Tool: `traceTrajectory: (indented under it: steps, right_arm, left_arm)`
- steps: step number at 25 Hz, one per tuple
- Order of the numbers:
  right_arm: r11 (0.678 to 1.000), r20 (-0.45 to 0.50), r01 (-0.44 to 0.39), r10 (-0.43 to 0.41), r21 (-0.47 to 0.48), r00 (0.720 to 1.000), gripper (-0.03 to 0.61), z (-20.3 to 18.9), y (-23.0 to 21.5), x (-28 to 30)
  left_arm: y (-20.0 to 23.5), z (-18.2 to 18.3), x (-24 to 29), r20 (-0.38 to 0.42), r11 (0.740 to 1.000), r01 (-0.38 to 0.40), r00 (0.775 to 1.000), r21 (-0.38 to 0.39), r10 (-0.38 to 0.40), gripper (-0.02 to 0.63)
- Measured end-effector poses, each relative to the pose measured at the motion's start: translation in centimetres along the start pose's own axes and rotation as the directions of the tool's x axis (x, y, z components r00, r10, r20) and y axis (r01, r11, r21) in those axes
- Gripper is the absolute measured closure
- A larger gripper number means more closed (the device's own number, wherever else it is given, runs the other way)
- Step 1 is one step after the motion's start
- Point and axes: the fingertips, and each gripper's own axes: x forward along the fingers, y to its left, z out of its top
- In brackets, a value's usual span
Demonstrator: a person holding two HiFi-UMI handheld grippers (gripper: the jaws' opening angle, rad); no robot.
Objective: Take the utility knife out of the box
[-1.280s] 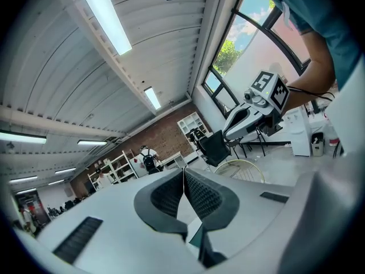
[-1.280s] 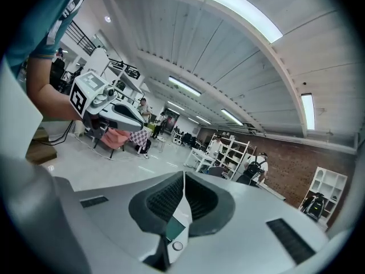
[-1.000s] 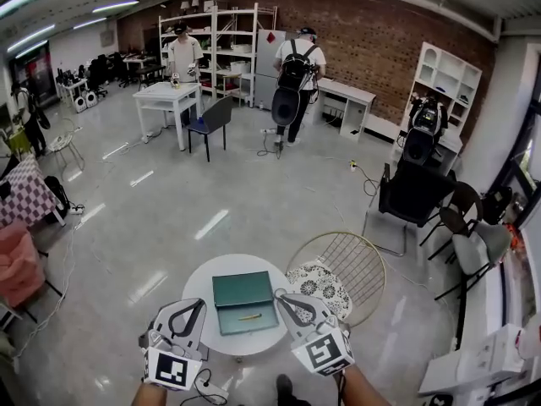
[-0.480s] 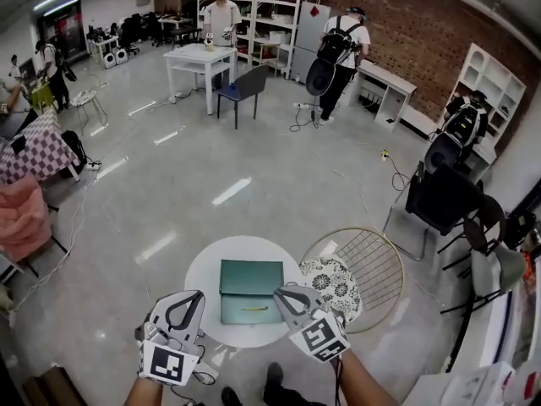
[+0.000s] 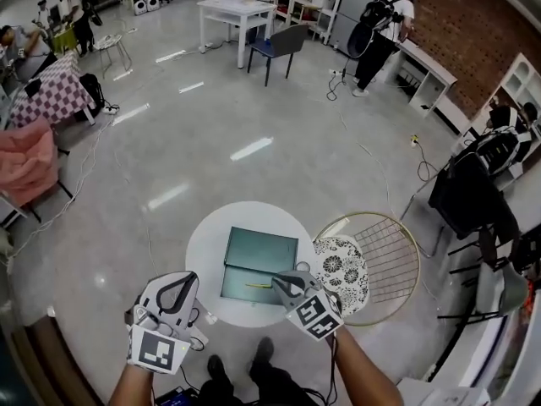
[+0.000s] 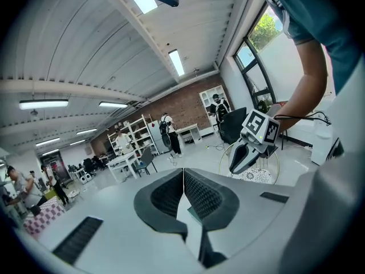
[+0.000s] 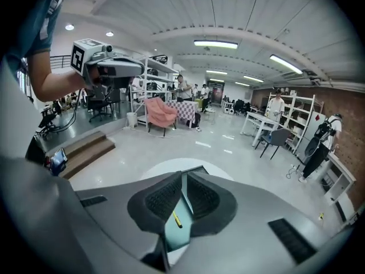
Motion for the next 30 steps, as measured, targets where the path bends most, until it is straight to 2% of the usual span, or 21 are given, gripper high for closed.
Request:
traceTrajectory:
  steps: [6,14,17,22,27,29,30]
  right_arm:
    - [0.995,-0.120,-0.101,0.100,-0.004,0.988,0.538,-6.3,-0.7,7.6]
    - [0.979,-0.261,-0.204,0.193,-0.019,0.946,0.537,-14.9,0.6,16.9]
    - [0.972,-0.303,-0.232,0.213,-0.026,0.929,0.537,-18.3,0.5,18.8]
    - [0.964,-0.359,-0.265,0.234,-0.038,0.903,0.537,-20.6,1.5,23.9]
    - [0.957,-0.420,-0.285,0.236,-0.057,0.876,0.537,-24.6,2.1,27.0]
    - [0.956,-0.449,-0.288,0.231,-0.062,0.863,0.517,-25.9,2.3,27.7]
    - [0.955,-0.464,-0.291,0.230,-0.062,0.855,0.452,-26.5,2.5,28.1]
  left_arm:
    - [0.3,-5.7,3.3,-0.046,1.000,-0.014,0.999,-0.020,0.013,0.592]
    - [-0.7,-14.0,5.8,-0.107,0.997,-0.024,0.994,-0.068,0.016,0.592]
    - [-2.2,-16.0,7.1,-0.122,0.996,-0.027,0.992,-0.081,0.017,0.592]
    - [-1.4,-20.6,8.0,-0.145,0.994,-0.030,0.989,-0.105,0.014,0.592]
    - [-3.3,-24.5,9.0,-0.165,0.991,-0.037,0.986,-0.125,0.016,0.592]
    - [-4.0,-25.5,9.2,-0.173,0.990,-0.040,0.985,-0.133,0.016,0.592]
    - [-4.2,-26.1,9.1,-0.177,0.990,-0.041,0.984,-0.138,0.016,0.592]
